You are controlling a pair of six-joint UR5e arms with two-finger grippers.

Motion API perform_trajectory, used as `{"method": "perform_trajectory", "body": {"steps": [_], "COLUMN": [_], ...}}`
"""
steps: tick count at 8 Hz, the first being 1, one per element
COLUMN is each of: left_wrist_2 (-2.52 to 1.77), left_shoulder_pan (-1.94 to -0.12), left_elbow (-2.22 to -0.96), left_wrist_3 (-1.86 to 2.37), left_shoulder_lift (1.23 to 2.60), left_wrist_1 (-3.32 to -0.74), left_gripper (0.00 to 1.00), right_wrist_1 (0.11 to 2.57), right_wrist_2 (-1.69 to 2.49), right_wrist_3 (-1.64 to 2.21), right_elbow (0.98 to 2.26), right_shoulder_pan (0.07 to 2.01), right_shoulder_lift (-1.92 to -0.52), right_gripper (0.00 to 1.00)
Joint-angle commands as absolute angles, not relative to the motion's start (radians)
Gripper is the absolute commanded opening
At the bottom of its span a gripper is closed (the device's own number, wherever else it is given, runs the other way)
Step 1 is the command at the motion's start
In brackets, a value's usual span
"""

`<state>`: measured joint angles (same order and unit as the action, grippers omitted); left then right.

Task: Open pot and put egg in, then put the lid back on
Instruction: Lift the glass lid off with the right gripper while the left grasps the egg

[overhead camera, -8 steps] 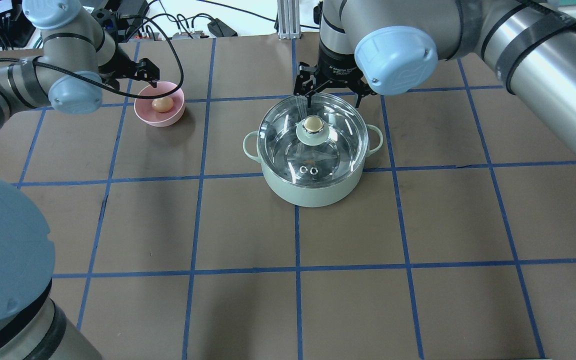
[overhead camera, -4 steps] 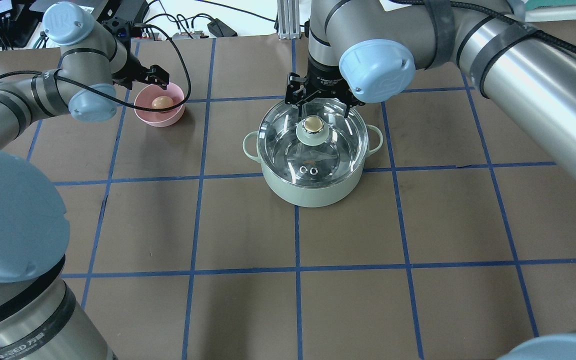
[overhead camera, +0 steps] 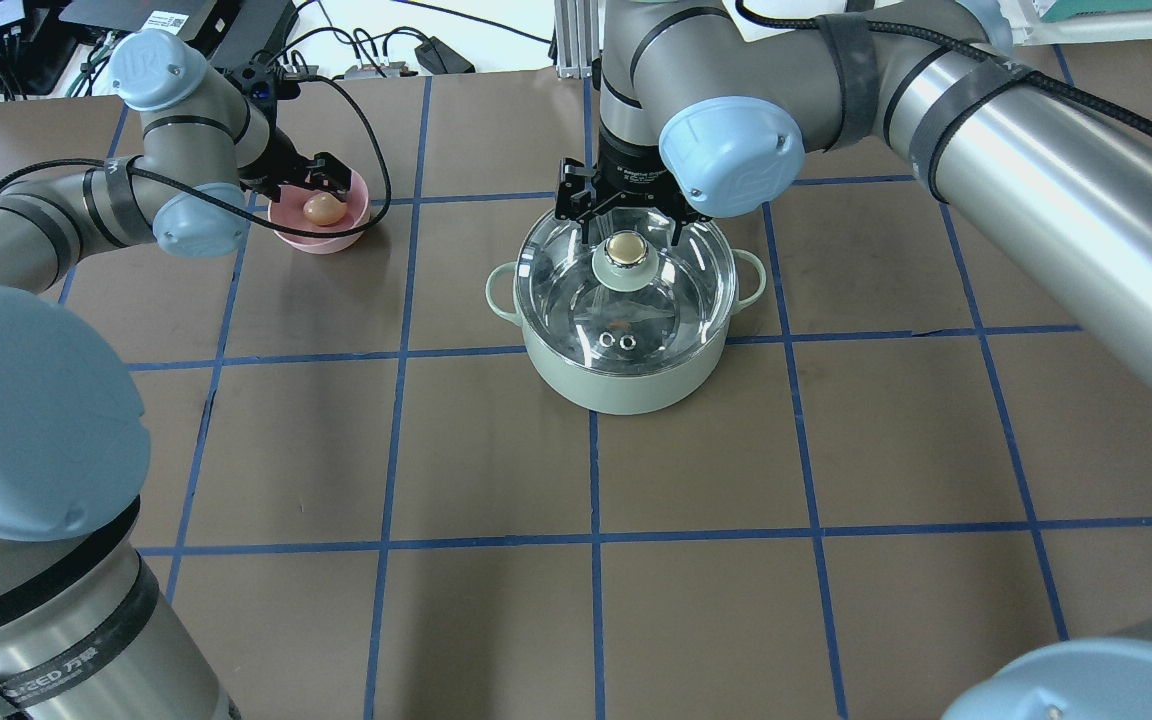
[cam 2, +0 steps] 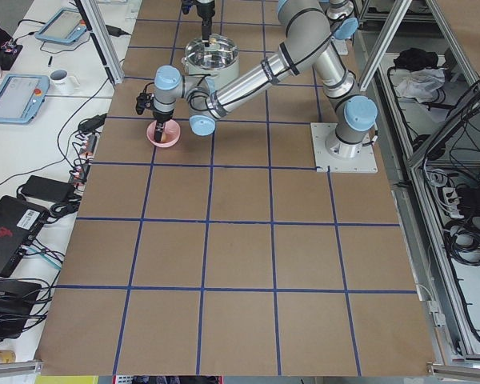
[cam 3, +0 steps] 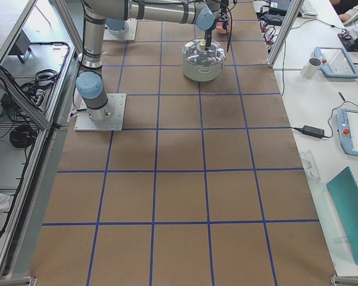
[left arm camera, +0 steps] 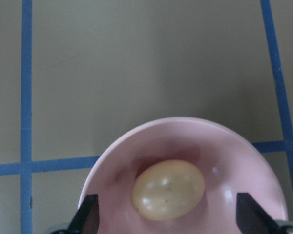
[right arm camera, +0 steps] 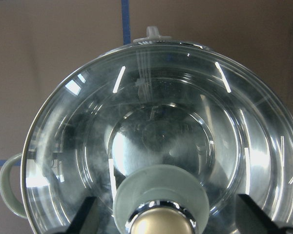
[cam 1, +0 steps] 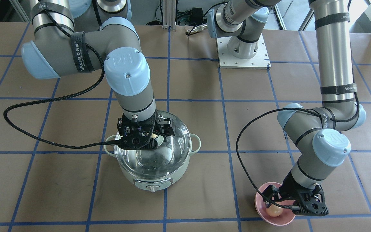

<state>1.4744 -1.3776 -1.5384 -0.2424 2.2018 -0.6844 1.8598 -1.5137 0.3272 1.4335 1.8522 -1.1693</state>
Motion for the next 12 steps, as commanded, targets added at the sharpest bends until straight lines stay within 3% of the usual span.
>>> {"method": "perform_trajectory", "body": {"steps": [1,3,6,7,9,11,12], "left_wrist_2": [1.467,1.448,1.447,1.447,1.448,1.448,1.448], "left_shoulder_pan": [-1.379,-1.379,-1.379,-1.379,-1.379,-1.379,-1.379], "left_elbow": [-1.548,-1.545,-1.539,-1.539,-1.539,-1.539,-1.539], "left_wrist_3": [-0.235,-0.239,-0.245,-0.247,-0.252,-0.253,-0.265], "left_shoulder_lift": [2.204,2.223,2.229,2.229,2.229,2.229,2.230], "left_wrist_1": [-0.692,-0.680,-0.680,-0.680,-0.686,-0.689,-0.690], "left_gripper": [1.00,1.00,1.00,0.99,0.88,0.83,0.86], "right_wrist_1": [1.845,1.824,1.824,1.824,1.824,1.801,1.769], "right_wrist_2": [-1.517,-1.514,-1.513,-1.513,-1.513,-1.513,-1.516], "right_wrist_3": [0.319,0.319,0.296,0.269,0.242,0.183,0.152], "right_elbow": [1.439,1.447,1.434,1.431,1.427,1.425,1.425], "right_shoulder_pan": [1.853,1.856,1.856,1.856,1.855,1.836,1.813], "right_shoulder_lift": [-1.169,-1.170,-1.172,-1.177,-1.189,-1.245,-1.274], "right_gripper": [0.80,0.79,0.35,0.27,0.11,0.08,0.04]}}
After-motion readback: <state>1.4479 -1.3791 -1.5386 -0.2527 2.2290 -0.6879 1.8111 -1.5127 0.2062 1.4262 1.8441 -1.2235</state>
